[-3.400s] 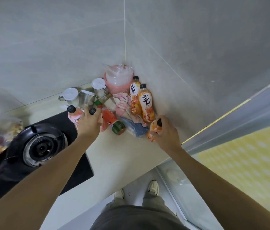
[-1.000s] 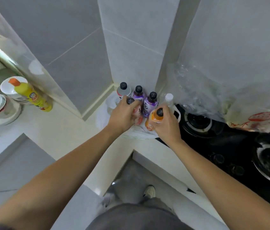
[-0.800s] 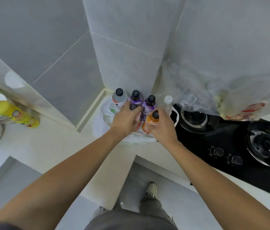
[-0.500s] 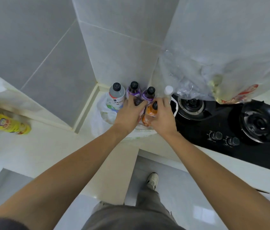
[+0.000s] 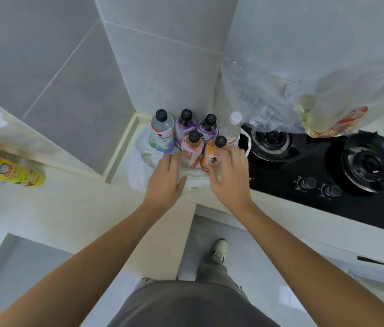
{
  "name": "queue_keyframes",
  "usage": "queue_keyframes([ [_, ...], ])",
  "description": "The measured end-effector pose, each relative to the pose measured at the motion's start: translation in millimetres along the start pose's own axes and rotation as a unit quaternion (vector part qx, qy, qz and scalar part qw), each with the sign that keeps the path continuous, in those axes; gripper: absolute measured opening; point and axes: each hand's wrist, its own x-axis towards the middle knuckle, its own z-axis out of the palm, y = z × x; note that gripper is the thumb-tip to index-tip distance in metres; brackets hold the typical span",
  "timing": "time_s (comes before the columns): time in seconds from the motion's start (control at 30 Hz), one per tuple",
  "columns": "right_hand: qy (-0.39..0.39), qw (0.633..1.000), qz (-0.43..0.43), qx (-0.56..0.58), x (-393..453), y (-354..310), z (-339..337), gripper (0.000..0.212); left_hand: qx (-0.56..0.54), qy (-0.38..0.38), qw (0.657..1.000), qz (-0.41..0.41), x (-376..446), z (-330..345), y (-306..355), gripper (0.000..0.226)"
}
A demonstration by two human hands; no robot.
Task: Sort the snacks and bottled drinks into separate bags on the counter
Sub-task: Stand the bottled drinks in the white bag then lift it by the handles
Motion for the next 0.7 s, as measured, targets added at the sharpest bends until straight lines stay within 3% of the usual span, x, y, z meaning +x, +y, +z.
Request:
queue_keyframes([
  [0.07, -0.036, 0.999, -0.014, 0.015, -17, 3, 8, 0.035, 0.042, -0.031, 0.999, -0.003, -13, 14, -7, 0.056],
  [0.23, -0.212, 0.976, 0.006, 0.048, -40, 18, 34, 0.041, 0.106, -0.111, 0.988, 0.013, -20, 34, -13, 0.048],
  [0.4, -0.338, 0.941, -0.017, 0.004, -38, 29, 59, 0.043, 0.151, -0.177, 0.973, 0.009, -19, 36, -12, 0.041],
  [0.6, -0.332, 0.939, -0.084, -0.044, -47, 42, 64, 0.011, 0.137, -0.262, 0.955, 0.008, -28, 36, -15, 0.029],
  [0.7, -0.305, 0.945, -0.103, -0.065, -55, 53, 57, 0.011, 0.145, -0.257, 0.955, 0.008, -36, 33, -20, 0.027],
])
